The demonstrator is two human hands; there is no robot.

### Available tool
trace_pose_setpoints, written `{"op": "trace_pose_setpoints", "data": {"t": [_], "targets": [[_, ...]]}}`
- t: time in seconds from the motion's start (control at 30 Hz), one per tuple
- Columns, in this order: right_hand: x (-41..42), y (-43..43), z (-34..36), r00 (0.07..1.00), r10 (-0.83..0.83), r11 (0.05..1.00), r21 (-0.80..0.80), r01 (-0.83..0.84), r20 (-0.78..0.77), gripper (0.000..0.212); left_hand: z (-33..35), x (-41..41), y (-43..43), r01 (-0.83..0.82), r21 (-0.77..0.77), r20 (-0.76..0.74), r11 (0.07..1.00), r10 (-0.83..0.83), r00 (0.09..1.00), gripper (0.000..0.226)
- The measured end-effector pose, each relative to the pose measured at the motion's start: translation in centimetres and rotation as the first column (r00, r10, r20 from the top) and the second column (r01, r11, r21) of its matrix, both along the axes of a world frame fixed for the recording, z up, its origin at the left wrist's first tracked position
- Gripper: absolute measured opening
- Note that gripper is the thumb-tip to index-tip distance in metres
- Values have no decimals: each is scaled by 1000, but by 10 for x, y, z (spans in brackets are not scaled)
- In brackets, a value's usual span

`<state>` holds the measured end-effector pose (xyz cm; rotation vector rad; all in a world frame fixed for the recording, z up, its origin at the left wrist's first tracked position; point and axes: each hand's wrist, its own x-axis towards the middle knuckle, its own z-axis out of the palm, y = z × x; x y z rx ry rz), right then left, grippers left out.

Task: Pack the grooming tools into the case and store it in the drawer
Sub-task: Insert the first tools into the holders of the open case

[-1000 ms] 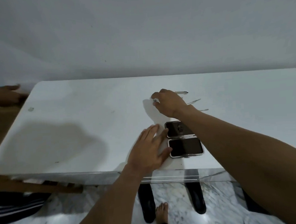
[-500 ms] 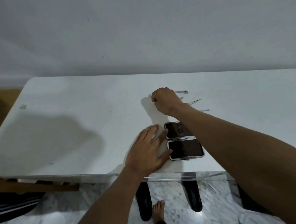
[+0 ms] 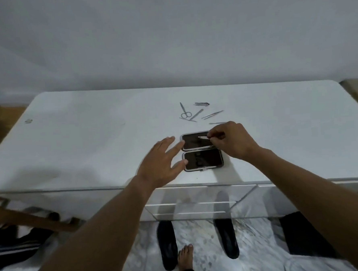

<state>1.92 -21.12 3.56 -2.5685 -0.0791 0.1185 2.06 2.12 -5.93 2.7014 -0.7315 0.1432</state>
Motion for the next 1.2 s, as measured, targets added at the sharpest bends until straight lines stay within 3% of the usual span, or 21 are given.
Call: {"op": "trace_pose_setpoints", "data": {"t": [0.43, 0.6, 0.87, 1.07, 1.2], "targets": [[-31, -16, -24, 999, 40, 998, 48, -39, -19, 18, -8, -4, -2, -59, 25, 30, 998, 58, 998, 58], [-29, -19, -27, 997, 76, 996, 49, -75, -12, 26, -9, -3, -2, -62, 29, 41, 998, 61, 997, 58], [-25, -20, -28, 998, 63, 996, 67, -61, -27, 17, -8, -5, -4, -76, 23, 41, 997, 75, 996, 58], [-23, -24, -28, 994, 52, 956, 293, -23, -94, 21, -8, -5, -5, -82, 35, 46, 996, 81, 996, 57], [-22, -26, -27, 993, 6, 946, 323, 32, -114, 9, -7, -5, -5, -80, 35, 43, 996, 79, 996, 58]]}}
